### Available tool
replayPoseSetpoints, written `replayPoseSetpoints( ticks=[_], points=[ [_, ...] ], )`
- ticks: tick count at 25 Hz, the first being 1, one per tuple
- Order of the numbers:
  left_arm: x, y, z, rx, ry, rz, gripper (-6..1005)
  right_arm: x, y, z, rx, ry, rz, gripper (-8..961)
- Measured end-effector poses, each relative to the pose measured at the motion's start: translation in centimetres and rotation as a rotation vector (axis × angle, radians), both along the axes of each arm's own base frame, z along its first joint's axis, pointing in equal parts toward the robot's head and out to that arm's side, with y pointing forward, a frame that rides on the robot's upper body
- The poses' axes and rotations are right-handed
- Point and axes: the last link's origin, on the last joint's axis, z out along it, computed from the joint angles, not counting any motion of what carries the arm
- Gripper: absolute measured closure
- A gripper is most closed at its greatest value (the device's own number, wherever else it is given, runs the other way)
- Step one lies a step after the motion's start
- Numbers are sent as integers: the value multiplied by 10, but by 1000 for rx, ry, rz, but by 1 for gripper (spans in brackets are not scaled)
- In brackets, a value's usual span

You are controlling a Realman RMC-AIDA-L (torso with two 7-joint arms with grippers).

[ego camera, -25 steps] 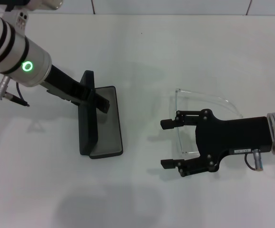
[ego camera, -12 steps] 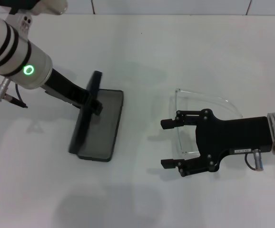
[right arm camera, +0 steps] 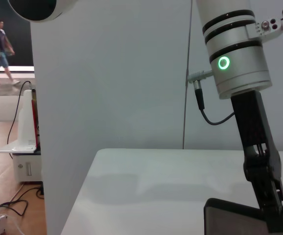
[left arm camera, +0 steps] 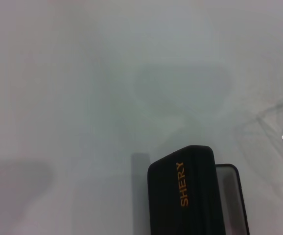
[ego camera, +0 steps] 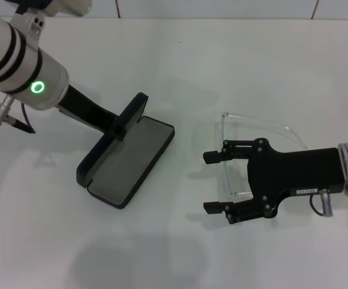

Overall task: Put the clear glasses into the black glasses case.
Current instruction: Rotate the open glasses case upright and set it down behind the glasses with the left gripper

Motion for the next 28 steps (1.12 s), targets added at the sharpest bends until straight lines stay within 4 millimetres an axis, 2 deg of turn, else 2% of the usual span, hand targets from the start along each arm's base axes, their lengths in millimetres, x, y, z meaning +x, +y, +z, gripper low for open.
replayPoseSetpoints(
  ticks=[5,16,24,28],
  points=[
    [2,-1,-2,-15,13,-28,706,1,-1,0,0,0,-5,157],
    [3,2,0,-52,59,-168,716,2,1,-1,12,3,-17,157],
    [12,9,8,-59,86,-361,793,3,2,-1,17,0,-22,157],
    [21,12,10,-60,67,-417,782,3,1,-2,17,13,-36,157]
  ],
)
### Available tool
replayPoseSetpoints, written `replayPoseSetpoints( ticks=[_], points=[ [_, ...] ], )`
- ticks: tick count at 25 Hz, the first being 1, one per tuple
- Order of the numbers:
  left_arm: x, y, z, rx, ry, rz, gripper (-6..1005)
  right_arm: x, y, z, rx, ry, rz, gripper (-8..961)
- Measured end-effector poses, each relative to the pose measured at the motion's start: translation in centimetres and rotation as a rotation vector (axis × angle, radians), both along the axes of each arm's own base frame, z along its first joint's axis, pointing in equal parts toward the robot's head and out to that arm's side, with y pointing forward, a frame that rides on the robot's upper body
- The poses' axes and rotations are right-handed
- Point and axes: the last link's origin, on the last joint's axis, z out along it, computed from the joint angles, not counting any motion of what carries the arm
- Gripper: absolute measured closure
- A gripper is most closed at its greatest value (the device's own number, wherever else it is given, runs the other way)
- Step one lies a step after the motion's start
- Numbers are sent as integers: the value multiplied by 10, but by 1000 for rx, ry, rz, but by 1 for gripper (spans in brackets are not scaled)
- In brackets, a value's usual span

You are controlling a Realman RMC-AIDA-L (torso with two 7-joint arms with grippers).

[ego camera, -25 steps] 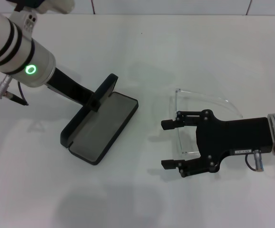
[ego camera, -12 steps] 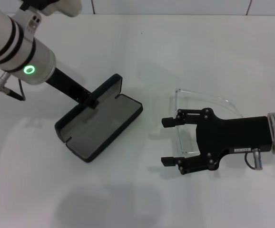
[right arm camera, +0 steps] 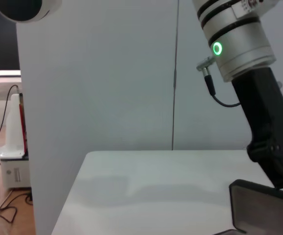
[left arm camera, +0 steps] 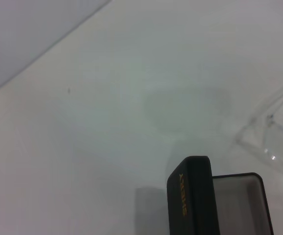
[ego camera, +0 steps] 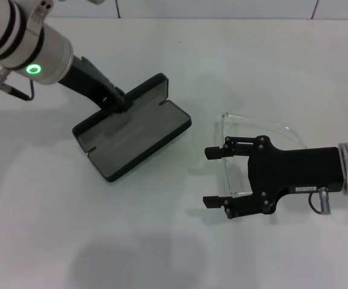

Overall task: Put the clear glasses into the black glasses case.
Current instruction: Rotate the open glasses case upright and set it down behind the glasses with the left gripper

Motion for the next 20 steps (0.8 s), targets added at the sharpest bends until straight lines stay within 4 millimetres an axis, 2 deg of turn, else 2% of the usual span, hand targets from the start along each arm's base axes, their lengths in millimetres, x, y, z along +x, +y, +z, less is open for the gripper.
replayPoseSetpoints(
  ticks=[4,12,16,20],
  points=[
    [5,0,2,-9,-7,-43,772,3,-2,0,3,4,-9,157],
    [18,3,11,-72,2,-380,750,1,-2,1,8,17,-7,157],
    [16,9,11,-72,38,-520,740,-1,-3,-1,1,29,-4,157],
    [8,16,4,-83,87,-582,729,-1,-4,-1,0,33,-9,157]
  ],
)
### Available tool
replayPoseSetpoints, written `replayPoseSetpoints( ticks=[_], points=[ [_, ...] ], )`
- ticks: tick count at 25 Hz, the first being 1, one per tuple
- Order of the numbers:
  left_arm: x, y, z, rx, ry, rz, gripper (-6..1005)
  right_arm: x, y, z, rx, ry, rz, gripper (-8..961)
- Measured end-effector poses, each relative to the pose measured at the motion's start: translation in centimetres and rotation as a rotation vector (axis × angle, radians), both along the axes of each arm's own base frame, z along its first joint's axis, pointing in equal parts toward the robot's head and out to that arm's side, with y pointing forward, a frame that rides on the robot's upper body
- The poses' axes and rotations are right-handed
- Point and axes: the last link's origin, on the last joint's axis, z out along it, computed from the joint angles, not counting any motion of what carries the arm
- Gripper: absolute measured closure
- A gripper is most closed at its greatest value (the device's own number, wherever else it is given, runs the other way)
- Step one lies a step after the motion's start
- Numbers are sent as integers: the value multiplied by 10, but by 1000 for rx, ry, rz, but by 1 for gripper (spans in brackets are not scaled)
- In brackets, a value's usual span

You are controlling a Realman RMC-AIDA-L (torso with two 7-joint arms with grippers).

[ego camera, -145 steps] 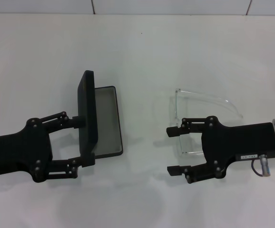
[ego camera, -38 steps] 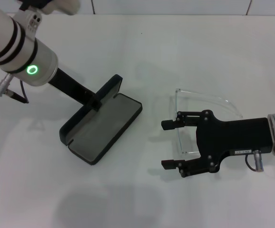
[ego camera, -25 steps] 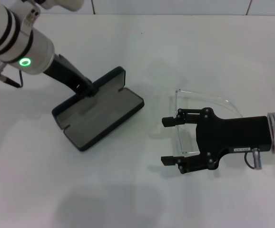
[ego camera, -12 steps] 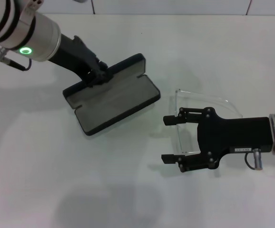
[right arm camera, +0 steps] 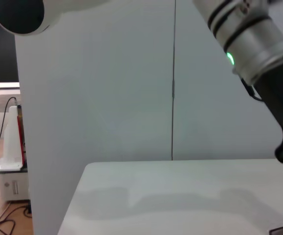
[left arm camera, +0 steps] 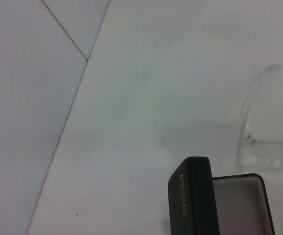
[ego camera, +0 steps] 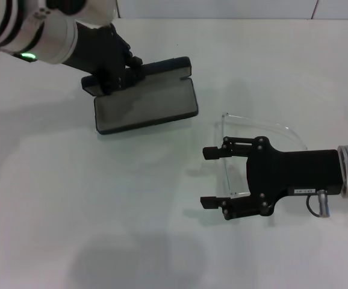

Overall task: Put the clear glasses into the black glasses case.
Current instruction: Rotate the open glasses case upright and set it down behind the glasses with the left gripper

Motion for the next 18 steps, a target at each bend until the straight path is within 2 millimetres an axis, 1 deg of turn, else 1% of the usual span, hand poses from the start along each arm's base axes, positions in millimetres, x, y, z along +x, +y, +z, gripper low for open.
replayPoseSetpoints(
  ticks=[1,2,5,11,18],
  points=[
    [0,0,0,0,0,0,726,0,-1,0,-2,4,-3,157],
    [-7,3,-5,4,37,-34,724,0,-1,-1,-3,6,-5,157],
    [-13,3,-9,-4,65,-50,716,1,-2,-1,-6,11,-10,157],
    [-14,5,-16,37,53,-66,700,0,-1,-1,-6,10,-10,157],
    [-17,5,-29,33,102,-63,681,-1,2,-2,7,3,-14,158]
  ],
)
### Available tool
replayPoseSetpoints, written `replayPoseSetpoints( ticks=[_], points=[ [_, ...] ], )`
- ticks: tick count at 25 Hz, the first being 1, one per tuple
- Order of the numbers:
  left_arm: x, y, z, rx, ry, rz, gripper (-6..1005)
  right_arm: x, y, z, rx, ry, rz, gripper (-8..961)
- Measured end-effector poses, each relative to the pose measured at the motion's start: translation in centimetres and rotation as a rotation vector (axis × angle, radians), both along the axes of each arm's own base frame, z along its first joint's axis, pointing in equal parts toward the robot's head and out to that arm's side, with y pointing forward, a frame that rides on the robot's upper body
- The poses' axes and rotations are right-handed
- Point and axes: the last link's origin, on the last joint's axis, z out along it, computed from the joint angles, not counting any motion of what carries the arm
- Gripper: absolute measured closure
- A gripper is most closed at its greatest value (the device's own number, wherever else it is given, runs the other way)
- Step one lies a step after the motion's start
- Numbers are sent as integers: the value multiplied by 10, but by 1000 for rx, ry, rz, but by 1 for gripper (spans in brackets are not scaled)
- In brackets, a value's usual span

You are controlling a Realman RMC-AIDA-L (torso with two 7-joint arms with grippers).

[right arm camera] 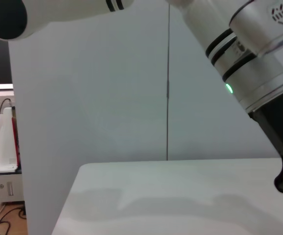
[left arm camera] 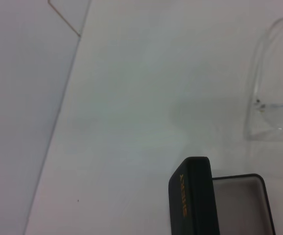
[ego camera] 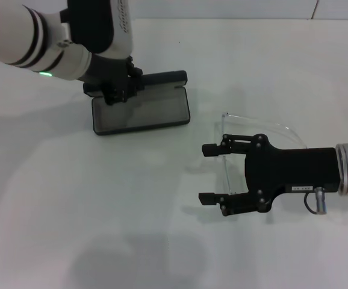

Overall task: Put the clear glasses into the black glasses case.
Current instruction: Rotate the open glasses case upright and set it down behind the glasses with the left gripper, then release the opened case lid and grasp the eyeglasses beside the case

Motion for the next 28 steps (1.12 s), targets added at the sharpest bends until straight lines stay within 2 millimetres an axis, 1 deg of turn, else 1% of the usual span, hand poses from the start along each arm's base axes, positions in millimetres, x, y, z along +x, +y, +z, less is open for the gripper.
replayPoseSetpoints(
  ticks=[8,16,21,23,26,28],
  points=[
    [-1,-3,-8,-25,44,-3,660,-2,3,0,5,-1,5,159],
    [0,1,-6,27,28,16,639,-2,4,0,13,-5,2,159],
    [-2,-2,-11,15,45,18,625,-2,4,0,14,-8,1,160],
    [-1,-2,-10,19,26,23,620,-2,4,0,16,-8,-1,160],
    [5,-3,-3,39,-65,37,519,-1,4,0,17,-7,-3,160],
    [10,-5,6,56,-153,45,452,0,4,1,15,-4,-8,160]
  ],
)
